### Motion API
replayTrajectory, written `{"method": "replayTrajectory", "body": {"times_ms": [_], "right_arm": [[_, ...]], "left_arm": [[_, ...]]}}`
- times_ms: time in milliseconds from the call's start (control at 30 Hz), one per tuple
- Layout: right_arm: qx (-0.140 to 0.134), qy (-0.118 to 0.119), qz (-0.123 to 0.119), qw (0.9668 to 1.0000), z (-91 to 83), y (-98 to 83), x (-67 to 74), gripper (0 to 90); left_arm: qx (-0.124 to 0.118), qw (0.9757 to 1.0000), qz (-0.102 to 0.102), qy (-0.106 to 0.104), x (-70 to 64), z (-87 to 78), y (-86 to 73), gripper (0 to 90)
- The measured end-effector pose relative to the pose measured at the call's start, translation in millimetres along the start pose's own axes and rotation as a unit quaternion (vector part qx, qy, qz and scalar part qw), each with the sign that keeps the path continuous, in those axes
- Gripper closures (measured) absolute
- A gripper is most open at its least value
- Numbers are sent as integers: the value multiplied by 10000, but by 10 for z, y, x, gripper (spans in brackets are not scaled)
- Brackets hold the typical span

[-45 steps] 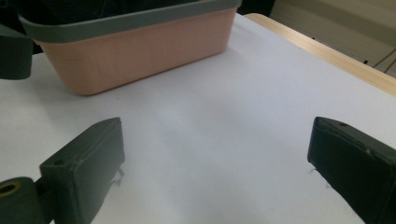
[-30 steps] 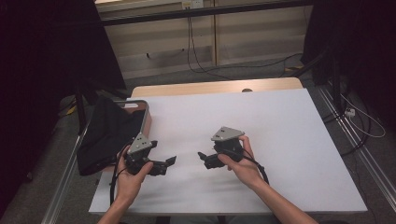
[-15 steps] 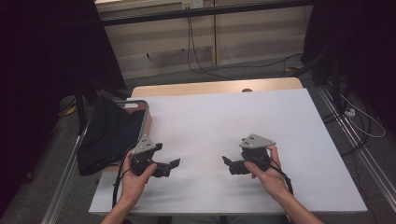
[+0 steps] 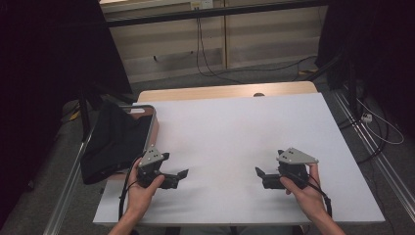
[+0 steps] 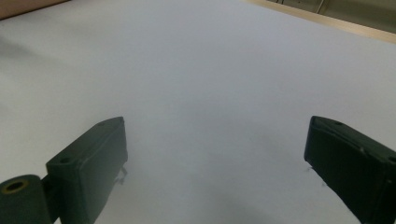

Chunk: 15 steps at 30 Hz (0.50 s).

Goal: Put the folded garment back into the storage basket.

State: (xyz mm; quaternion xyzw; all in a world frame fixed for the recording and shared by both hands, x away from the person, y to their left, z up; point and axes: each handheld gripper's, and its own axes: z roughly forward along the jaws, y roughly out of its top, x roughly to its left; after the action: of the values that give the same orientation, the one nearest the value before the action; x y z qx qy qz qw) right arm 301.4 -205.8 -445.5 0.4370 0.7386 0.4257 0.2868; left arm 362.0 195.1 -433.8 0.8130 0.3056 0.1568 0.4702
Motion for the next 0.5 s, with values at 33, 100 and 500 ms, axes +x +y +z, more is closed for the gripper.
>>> {"method": "replayTrajectory", "body": {"times_ms": [33,100,500], "right_arm": [[7,-25,8,10000,-18,-18,-17,60],[17,-89,-1,10000,-52,-53,-52,60],[-71,-344,101,9993,-243,-232,-177,60]], "left_arm": [[-16,10000,-26,43,-13,-5,-10,56],[19,10000,43,41,-20,-9,-23,56],[-136,9997,-151,147,-40,-81,-76,56]]}}
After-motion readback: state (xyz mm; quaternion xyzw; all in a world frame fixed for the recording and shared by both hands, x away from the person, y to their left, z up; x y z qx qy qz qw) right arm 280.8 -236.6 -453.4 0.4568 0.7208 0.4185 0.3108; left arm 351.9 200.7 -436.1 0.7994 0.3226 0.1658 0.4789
